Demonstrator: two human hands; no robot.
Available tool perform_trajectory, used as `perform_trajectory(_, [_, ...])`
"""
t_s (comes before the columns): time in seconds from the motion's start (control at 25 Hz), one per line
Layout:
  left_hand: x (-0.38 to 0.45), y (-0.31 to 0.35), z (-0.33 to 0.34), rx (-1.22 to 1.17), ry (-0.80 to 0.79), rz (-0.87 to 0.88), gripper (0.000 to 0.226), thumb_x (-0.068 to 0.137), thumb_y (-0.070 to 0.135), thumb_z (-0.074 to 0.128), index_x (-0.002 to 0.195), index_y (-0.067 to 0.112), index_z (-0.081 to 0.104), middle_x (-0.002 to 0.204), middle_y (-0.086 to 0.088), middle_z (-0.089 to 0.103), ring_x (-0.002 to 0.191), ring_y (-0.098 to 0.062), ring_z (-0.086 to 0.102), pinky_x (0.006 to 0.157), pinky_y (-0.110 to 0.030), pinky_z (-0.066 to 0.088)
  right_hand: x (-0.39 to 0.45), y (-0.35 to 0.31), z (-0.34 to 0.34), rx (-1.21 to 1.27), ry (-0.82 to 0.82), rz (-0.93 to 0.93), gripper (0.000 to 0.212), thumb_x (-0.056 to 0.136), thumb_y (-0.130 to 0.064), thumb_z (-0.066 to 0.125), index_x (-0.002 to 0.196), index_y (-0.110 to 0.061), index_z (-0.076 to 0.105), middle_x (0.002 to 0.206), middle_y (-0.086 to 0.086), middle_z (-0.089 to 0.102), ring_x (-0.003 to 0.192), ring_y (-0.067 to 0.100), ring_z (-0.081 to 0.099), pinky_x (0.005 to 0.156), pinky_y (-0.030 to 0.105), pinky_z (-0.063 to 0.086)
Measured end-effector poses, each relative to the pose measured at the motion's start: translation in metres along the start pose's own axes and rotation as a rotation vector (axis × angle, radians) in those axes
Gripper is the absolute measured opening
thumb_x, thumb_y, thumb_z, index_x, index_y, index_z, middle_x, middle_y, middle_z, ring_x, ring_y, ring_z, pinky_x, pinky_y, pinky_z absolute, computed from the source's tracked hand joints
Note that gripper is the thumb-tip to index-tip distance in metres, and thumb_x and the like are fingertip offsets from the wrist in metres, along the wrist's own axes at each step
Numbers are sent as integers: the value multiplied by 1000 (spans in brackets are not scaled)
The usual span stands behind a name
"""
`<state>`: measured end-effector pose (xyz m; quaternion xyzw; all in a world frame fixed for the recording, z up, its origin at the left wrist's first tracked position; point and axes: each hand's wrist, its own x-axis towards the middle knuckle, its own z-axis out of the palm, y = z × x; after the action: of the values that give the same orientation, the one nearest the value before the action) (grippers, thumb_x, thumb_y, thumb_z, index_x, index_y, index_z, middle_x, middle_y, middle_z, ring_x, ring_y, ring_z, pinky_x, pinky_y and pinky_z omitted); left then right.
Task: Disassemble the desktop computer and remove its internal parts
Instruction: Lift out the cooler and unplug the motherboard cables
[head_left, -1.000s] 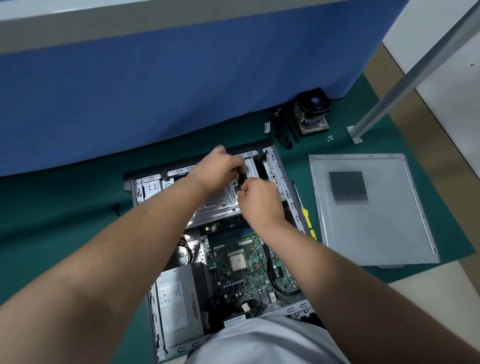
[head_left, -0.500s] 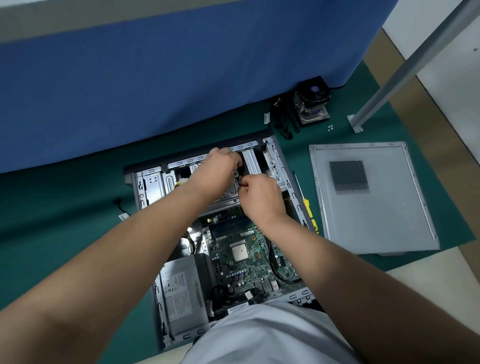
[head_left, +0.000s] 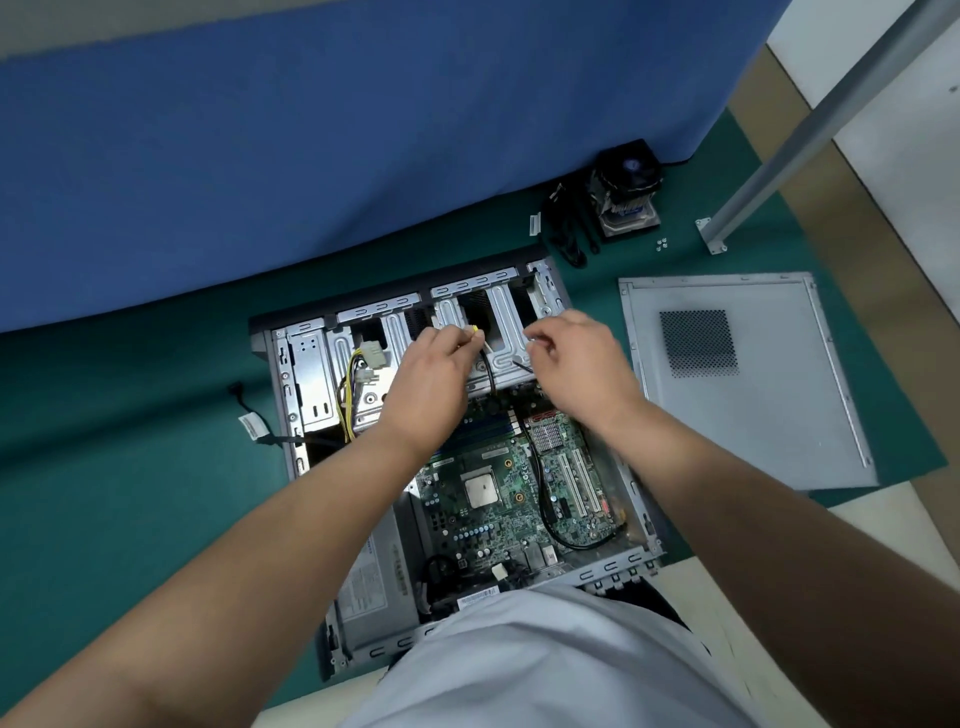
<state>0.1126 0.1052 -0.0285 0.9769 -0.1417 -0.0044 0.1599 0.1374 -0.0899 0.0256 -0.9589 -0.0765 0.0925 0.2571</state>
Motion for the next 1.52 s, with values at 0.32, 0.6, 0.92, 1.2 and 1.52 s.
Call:
perform_trajectory(0.32, [5, -1, -2, -92, -67, -72, 63, 90, -6, 55, 150, 9, 50, 134, -6, 56, 112, -30, 47, 102, -38, 42, -26, 29, -20, -205, -211, -245, 32, 102, -27, 54, 131, -18, 65, 124, 2, 65, 110, 21, 63, 98, 42, 52])
perform_trajectory(0.6, [-5, 1, -5, -93, -111, -96, 70, 92, 4, 55, 159, 17, 36, 159, -1, 36, 131, -29, 38, 112, -43, 35, -74, 26, -14, -711, -653, -545, 25, 103, -34, 48, 108, -21, 68, 98, -2, 68, 95, 20, 65, 96, 43, 54])
perform_trajectory(0.92, [-11, 14, -13, -174, -119, -139, 66, 95, 3, 48, 159, 17, 35, 163, 1, 33, 133, -30, 38, 114, -44, 35, -87, 8, 52, -652, -1022, 16, 38, 104, -24, 48, 135, -5, 59, 133, 10, 60, 107, 28, 63, 91, 37, 56])
perform_trajectory(1.2, [-64, 31, 1, -366, 63, -45, 29, 98, 3, 51, 123, 13, 63, 119, 1, 57, 114, -15, 50, 103, -32, 45, -87, 13, 51, -492, -929, 118, 27, 103, -19, 48, 120, -4, 63, 105, 7, 59, 94, 24, 60, 77, 32, 51])
perform_trajectory(1.52, [-72, 46, 42, -401, -632, -182, 44, 102, 14, 53, 144, 24, 55, 141, -4, 62, 124, -24, 59, 103, -33, 48, -92, 1, 54, -442, -742, 326, 27, 96, -8, 51, 121, -6, 62, 107, 8, 61, 95, 26, 64, 81, 35, 55])
